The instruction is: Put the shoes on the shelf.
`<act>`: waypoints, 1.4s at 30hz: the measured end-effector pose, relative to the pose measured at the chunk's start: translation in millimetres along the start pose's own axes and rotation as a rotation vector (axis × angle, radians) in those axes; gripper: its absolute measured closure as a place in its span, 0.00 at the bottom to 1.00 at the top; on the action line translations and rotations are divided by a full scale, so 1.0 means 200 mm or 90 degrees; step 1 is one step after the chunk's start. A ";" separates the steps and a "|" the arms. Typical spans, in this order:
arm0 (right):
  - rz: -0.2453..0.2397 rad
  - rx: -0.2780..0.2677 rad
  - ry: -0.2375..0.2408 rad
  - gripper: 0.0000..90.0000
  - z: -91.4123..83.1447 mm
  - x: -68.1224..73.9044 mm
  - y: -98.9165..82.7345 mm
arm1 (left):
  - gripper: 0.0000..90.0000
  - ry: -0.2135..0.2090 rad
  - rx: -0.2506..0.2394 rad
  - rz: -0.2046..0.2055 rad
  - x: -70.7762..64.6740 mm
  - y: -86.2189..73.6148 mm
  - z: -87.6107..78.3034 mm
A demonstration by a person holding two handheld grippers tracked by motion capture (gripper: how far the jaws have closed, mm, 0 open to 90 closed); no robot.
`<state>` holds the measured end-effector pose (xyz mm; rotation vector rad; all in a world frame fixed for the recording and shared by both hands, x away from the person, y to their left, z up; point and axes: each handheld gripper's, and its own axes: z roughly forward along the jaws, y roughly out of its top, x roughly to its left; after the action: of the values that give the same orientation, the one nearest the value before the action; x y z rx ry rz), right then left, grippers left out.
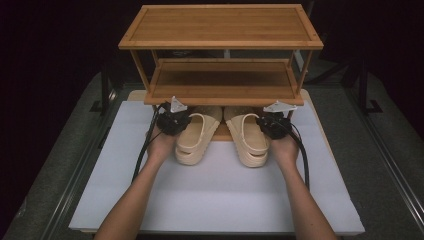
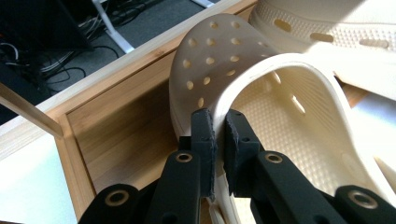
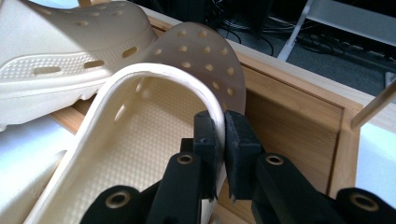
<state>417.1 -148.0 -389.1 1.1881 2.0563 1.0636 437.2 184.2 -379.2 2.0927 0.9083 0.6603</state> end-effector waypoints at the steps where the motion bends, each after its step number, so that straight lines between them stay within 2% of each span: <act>1: 0.000 -0.001 -0.003 0.93 0.01 0.01 0.00 | 0.93 0.002 0.001 0.001 0.00 0.00 0.00; 8: -0.002 -0.001 -0.006 0.91 0.03 0.03 0.01 | 0.92 0.001 -0.004 -0.008 -0.01 0.00 0.01; 13: 0.006 -0.005 0.022 0.85 0.04 0.04 0.01 | 0.85 -0.026 -0.001 -0.001 -0.02 0.00 0.02; 14: 0.005 -0.004 0.020 0.84 0.04 0.05 0.01 | 0.84 -0.025 -0.003 0.000 -0.03 0.00 0.02; 16: 0.013 -0.007 0.029 0.80 0.03 0.04 0.01 | 0.75 -0.036 -0.008 -0.009 -0.02 0.01 0.01; 18: 0.026 -0.009 0.048 0.70 0.01 0.03 0.02 | 0.66 -0.044 -0.008 -0.007 -0.01 0.01 -0.01; 22: 0.034 -0.007 0.080 0.56 -0.05 0.02 0.02 | 0.52 -0.090 0.005 -0.019 0.03 0.01 -0.10; 24: 0.034 -0.009 0.096 0.49 -0.10 0.02 0.01 | 0.44 -0.117 0.003 -0.036 0.05 0.00 -0.15; 27: 0.031 -0.015 0.112 0.43 -0.19 0.02 -0.03 | 0.35 -0.138 -0.007 -0.036 0.06 -0.04 -0.23; 32: 0.028 0.001 0.136 0.33 -0.29 0.01 -0.11 | 0.22 -0.170 -0.001 -0.028 0.06 -0.12 -0.34; 35: 0.025 0.003 0.151 0.29 -0.35 0.01 -0.16 | 0.19 -0.185 -0.007 -0.021 0.06 -0.17 -0.39; 39: 0.029 0.011 0.179 0.19 -0.40 0.00 -0.23 | 0.14 -0.194 -0.002 -0.015 0.05 -0.26 -0.42; 42: 0.028 0.034 0.197 0.12 -0.39 0.01 -0.30 | 0.09 -0.202 0.016 -0.012 0.04 -0.33 -0.41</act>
<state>330.1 -193.7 -395.2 1.1590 2.3131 1.2893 361.4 256.7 -382.4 2.1300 0.7576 0.2946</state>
